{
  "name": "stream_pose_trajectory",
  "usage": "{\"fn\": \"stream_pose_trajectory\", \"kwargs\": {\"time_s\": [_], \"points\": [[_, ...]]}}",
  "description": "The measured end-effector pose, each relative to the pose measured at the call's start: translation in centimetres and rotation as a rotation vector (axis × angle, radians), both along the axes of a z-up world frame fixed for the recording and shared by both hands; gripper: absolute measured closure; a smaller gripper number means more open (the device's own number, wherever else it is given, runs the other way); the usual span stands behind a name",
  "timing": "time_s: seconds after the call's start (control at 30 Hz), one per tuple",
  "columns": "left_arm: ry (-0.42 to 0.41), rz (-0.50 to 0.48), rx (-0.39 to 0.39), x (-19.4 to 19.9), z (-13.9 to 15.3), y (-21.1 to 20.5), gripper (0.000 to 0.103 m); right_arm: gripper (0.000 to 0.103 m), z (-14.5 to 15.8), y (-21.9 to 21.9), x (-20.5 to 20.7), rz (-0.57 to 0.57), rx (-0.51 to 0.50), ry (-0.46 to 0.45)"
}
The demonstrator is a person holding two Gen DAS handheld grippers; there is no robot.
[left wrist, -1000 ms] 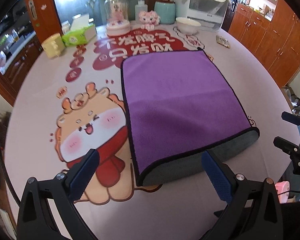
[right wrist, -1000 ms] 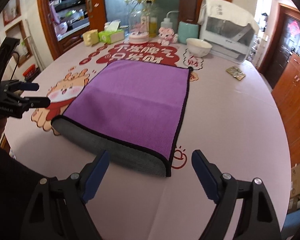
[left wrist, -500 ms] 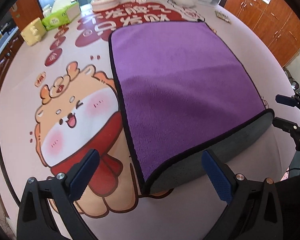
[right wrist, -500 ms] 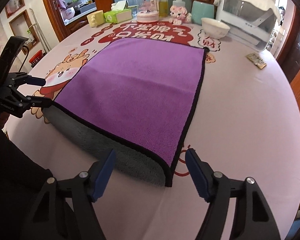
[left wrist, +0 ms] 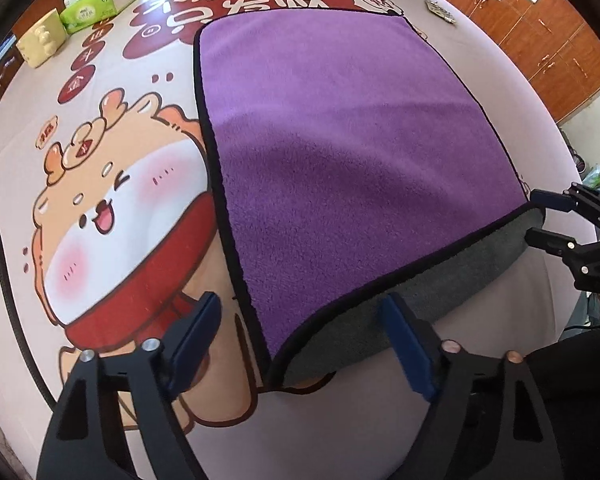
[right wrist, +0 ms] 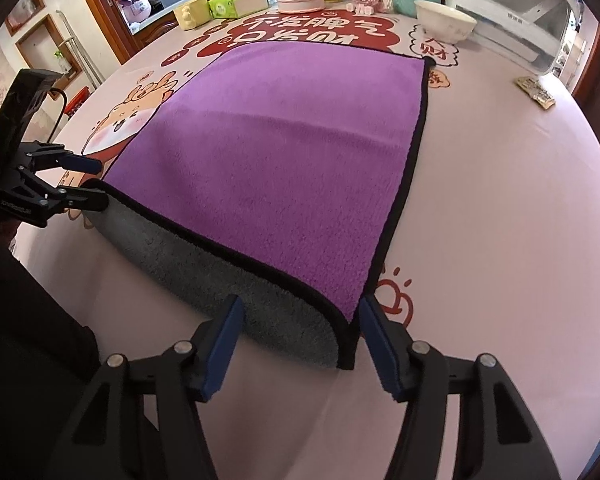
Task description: Fold towel
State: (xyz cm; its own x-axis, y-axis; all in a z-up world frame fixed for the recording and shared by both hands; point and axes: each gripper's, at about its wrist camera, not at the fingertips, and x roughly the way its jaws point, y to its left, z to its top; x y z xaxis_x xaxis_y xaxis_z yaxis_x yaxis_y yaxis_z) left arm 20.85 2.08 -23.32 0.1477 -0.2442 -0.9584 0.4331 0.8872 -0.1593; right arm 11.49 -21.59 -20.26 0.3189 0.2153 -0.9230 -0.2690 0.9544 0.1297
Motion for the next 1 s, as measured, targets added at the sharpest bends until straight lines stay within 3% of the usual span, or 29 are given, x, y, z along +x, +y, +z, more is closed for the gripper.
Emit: {"fn": "stream_pose_trajectory", "kwargs": {"time_s": [0.33,0.67,1.0], "points": [[0.014,0.011,-0.023,-0.4,-0.4,0.1,0.034,0.053,-0.2,0.0,-0.2,0.007,0.008,0.013],[0.007,0.021,-0.032,-1.4,-0.1,1.6,0.056,0.065,-0.1,-0.3,-0.4,0.001,-0.01,0.0],[-0.012,0.045,-0.042,-1.1,0.8,3.3,0.056,0.068,0.1,-0.4,-0.5,0.002,-0.02,-0.01]]}}
